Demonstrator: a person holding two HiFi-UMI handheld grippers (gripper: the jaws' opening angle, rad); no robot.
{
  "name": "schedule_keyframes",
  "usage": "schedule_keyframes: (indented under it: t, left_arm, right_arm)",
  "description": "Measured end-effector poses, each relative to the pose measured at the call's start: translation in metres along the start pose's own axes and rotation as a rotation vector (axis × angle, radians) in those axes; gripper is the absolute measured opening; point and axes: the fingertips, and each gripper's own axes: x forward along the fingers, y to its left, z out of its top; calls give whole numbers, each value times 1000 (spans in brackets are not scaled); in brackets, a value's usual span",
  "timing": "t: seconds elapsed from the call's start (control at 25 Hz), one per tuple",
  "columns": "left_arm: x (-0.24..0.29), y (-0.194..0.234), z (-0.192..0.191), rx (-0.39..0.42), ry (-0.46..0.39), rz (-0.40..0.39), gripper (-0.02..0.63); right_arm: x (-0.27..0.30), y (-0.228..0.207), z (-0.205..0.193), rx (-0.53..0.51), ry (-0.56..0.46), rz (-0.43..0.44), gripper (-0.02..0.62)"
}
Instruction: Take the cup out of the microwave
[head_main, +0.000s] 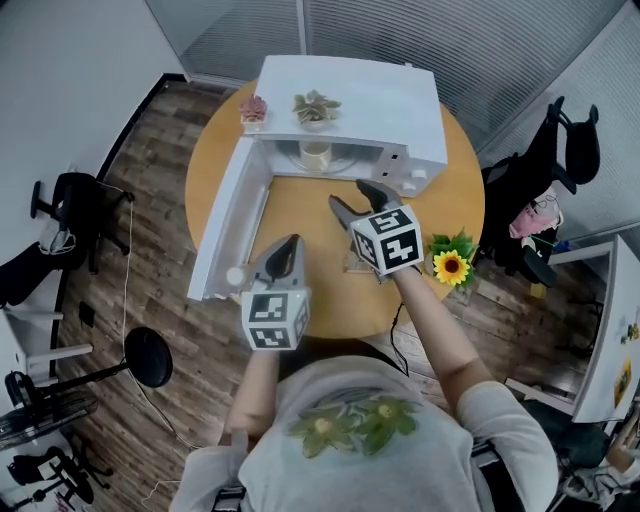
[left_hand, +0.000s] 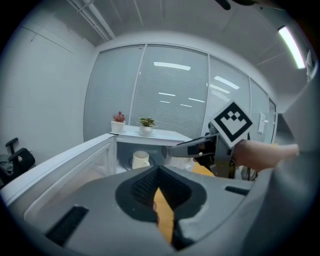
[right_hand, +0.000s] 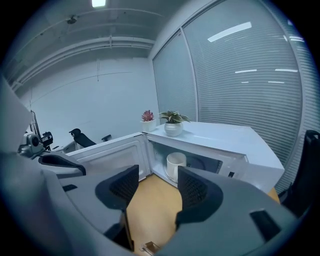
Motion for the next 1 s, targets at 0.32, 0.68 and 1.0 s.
schedule_keyframes:
  t: [0.32,0.68,1.0]
  left_arm:
    - [23,0,4,-7,19,-42,3]
    - [48,3,3,-38,60,-103,3]
    - [62,12,2,-51,84,-126,3]
  right_arm:
    - [41,-11,-1,-9,69,-2,245]
    - [95,-23,-11,-37,142,-20,244]
    - [132,-36,-27,-31,203,-31,244]
